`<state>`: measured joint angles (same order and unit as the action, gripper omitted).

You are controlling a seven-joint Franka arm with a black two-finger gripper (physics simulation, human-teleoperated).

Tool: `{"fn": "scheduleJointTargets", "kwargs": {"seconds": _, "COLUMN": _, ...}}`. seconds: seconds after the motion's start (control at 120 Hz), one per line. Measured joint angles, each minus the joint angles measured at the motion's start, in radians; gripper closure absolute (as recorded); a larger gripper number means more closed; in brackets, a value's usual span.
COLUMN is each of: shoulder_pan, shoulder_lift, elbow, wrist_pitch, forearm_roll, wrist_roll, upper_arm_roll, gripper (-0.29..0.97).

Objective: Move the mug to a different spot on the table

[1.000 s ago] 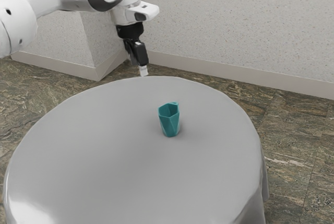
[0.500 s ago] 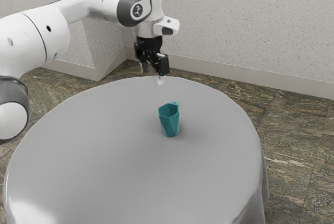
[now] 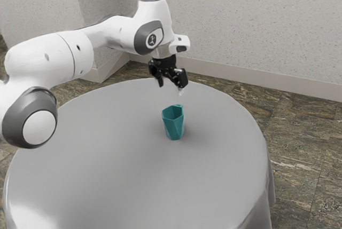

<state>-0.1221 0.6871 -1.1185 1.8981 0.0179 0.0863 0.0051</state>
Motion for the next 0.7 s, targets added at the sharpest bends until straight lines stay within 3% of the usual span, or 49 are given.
{"fn": "scheduleJointTargets", "kwargs": {"seconds": 0.217, "shoulder_pan": 0.004, "shoulder_lift": 0.112, "elbow": 0.061, "wrist_pitch": 0.088, "forearm_roll": 0.005, "wrist_roll": -0.05, "upper_arm_roll": 0.027, "gripper": 0.0}}
{"fn": "scheduleJointTargets", "kwargs": {"seconds": 0.7, "shoulder_pan": 0.005, "shoulder_lift": 0.273, "elbow": 0.171, "wrist_pitch": 0.123, "forearm_roll": 0.065, "wrist_roll": -0.137, "upper_arm_roll": 0.039, "gripper": 0.0}}
